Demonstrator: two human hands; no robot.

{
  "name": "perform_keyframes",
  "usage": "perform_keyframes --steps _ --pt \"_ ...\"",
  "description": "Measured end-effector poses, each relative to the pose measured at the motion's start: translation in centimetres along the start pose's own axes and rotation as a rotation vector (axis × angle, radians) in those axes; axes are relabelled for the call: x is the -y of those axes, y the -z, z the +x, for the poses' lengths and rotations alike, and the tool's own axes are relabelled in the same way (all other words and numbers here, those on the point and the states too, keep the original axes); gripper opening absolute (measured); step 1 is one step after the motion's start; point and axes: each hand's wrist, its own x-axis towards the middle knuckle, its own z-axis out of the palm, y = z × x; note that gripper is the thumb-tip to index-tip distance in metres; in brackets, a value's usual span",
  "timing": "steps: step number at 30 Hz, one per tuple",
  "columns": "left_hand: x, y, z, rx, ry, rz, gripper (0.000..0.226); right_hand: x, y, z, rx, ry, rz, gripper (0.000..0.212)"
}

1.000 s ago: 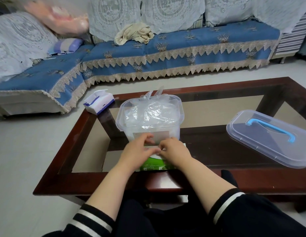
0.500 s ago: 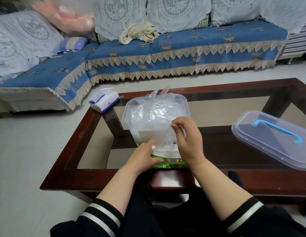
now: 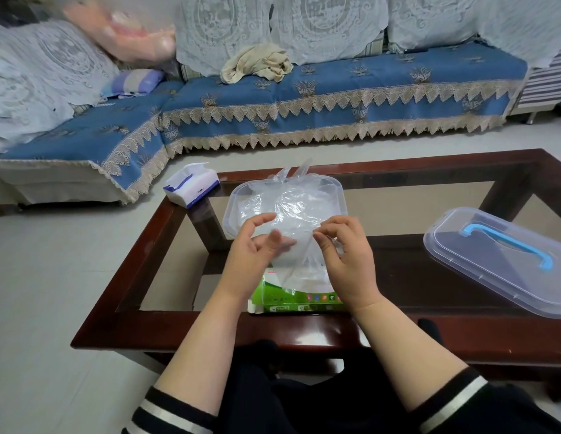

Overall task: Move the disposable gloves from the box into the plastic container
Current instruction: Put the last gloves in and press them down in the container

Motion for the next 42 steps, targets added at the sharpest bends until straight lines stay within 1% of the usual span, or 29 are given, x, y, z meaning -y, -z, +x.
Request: perform_keyframes --steps 2,6,10,11,13,15,16,18,21,23,26,29,33,34,36,38,40,42 --pt "-0.4 -0.6 0.2 0.009 -0.014 0.037 0.053 0.0 0.1 0.0 -0.036 -0.016 -0.023 0.014" --pt "-0.7 -1.6 0.4 0.019 -0.039 0.069 0.04 0.1 0.3 0.2 -0.112 -0.029 -0.035 0.008" --pt "-1.2 -3.0 1.2 0.039 -0.102 0.121 0.024 0.1 0.5 0.4 -0.18 -0.048 -0.003 0.012" --pt "-1.5 -3.3 1.7 0.048 -0.127 0.144 0.023 0.0 0.6 0.5 -0.211 -0.049 0.012 0.013" --pt "-2.4 -3.8 3.2 0.074 -0.188 0.222 0.034 -0.3 0.8 0.8 -0.277 -0.033 0.033 0.017" --pt "-4.0 -4.0 5.1 0.091 -0.268 0.283 0.046 -0.4 1.1 1.1 -0.34 -0.004 0.024 0.031" --pt "-4.8 -3.9 6.1 0.08 -0.309 0.308 0.049 -0.5 1.2 1.1 -0.365 0.012 0.012 0.035" --pt "-6.4 -3.3 8.2 0.021 -0.358 0.359 0.05 -0.6 1.4 1.4 -0.391 0.04 -0.003 0.038" --pt "-7.4 -1.6 10.7 -0.089 -0.413 0.45 0.038 -0.7 1.4 1.3 -0.378 0.065 -0.017 0.037" --pt "-6.8 -0.4 12.1 -0.131 -0.41 0.563 0.035 -0.7 1.3 1.3 -0.358 0.068 -0.034 0.035" --pt "-4.3 1.2 13.8 -0.134 -0.27 0.776 0.035 -0.7 0.9 1.2 -0.3 0.055 -0.082 0.034" --pt "-2.0 2.2 14.4 -0.08 -0.13 1.002 0.036 -0.9 0.3 1.0 -0.223 0.028 -0.136 0.033" --pt "-0.6 2.3 14.5 -0.008 -0.015 1.196 0.025 -0.8 -0.1 0.7 -0.142 -0.005 -0.198 0.033" --pt "-0.4 2.4 14.5 0.031 0.025 1.241 0.031 -0.8 -0.2 0.6 -0.124 0.001 -0.216 0.033" --pt "0.1 2.5 14.3 0.136 0.101 1.359 0.055 -0.7 -0.3 0.7 -0.09 0.034 -0.258 0.032" --pt "0.1 2.6 13.9 0.178 0.124 1.394 0.07 -0.5 -0.2 1.1 -0.056 0.066 -0.295 0.03" --pt "-0.7 2.9 13.6 0.136 0.07 1.406 0.07 0.4 0.0 2.5 -0.026 0.061 -0.298 0.027" --pt "-1.8 3.2 13.2 0.054 -0.041 1.423 0.063 1.9 -0.1 4.8 0.035 0.039 -0.29 0.027"
